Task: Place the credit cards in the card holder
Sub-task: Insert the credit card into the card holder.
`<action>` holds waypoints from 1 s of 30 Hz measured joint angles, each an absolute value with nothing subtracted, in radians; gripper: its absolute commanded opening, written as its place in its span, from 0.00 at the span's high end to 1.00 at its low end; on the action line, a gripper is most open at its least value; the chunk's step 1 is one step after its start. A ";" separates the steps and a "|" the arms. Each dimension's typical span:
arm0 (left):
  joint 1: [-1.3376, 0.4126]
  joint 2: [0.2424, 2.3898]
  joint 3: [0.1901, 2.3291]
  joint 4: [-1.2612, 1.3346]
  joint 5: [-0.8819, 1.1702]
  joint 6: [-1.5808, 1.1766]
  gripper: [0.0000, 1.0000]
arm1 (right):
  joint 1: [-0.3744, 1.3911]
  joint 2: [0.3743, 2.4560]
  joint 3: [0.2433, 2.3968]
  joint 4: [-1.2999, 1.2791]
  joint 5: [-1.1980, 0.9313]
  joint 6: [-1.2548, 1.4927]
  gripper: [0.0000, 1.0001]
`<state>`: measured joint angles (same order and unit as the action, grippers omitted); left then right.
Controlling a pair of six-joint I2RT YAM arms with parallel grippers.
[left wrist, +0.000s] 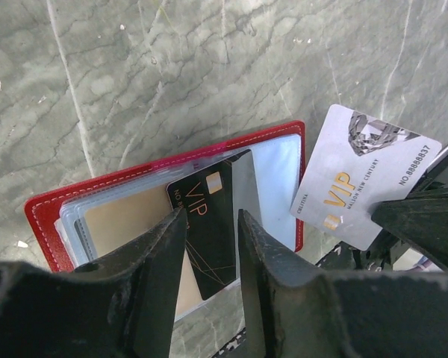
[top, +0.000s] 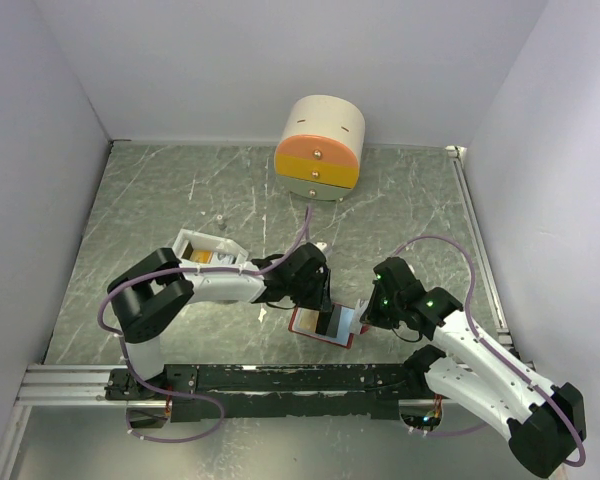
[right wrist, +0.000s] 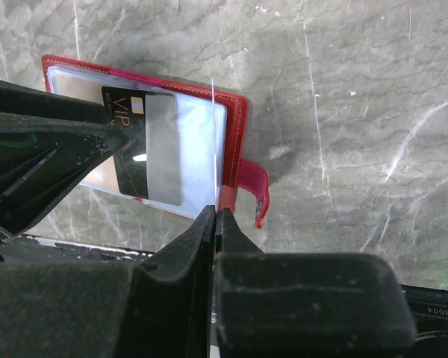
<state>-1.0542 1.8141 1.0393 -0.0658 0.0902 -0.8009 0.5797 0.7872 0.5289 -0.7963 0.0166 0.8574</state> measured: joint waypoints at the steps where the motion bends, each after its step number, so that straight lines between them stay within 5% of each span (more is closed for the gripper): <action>1: -1.056 1.814 1.040 -0.071 0.087 -0.800 0.54 | 0.580 0.787 0.529 -0.796 0.017 0.857 1.00; 30: -1.103 1.845 1.071 -0.100 0.040 -0.793 0.58 | 0.580 0.781 0.529 -0.796 0.020 0.856 1.00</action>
